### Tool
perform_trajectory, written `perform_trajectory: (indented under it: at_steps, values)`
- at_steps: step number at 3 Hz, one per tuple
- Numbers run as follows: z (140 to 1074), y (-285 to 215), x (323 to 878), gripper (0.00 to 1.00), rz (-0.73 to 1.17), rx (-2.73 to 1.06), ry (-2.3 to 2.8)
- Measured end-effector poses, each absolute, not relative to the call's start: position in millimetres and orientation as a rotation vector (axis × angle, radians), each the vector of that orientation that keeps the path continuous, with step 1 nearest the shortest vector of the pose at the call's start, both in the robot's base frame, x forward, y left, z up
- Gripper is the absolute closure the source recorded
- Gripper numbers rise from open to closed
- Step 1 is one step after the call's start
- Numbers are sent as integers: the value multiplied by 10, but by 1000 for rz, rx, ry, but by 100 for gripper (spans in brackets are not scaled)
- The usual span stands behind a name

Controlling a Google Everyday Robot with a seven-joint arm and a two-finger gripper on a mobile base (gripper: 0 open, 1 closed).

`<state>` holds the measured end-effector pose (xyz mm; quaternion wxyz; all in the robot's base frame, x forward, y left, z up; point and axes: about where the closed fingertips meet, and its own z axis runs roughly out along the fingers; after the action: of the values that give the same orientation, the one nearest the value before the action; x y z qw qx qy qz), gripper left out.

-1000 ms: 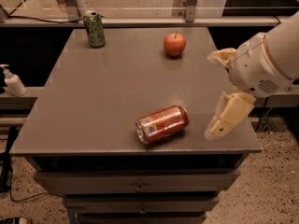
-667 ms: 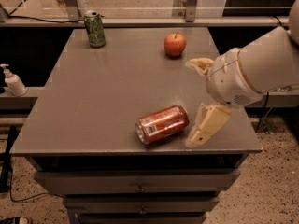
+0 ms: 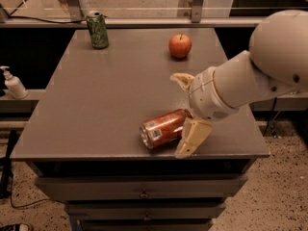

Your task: Move coke can near green can

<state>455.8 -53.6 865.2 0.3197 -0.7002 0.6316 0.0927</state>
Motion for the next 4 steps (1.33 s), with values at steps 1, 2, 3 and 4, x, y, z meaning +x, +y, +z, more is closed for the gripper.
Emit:
perform_trajectory:
  at_steps: [1,2,3,4]
  values:
    - [8418,-559,4622,18,223,-1868,1705]
    - [8306,-618,4657,41,215,-1868,1751]
    - [8305,-690,4722,64,207,-1859,1780]
    - [8361,-757,4824,87,196,-1841,1823]
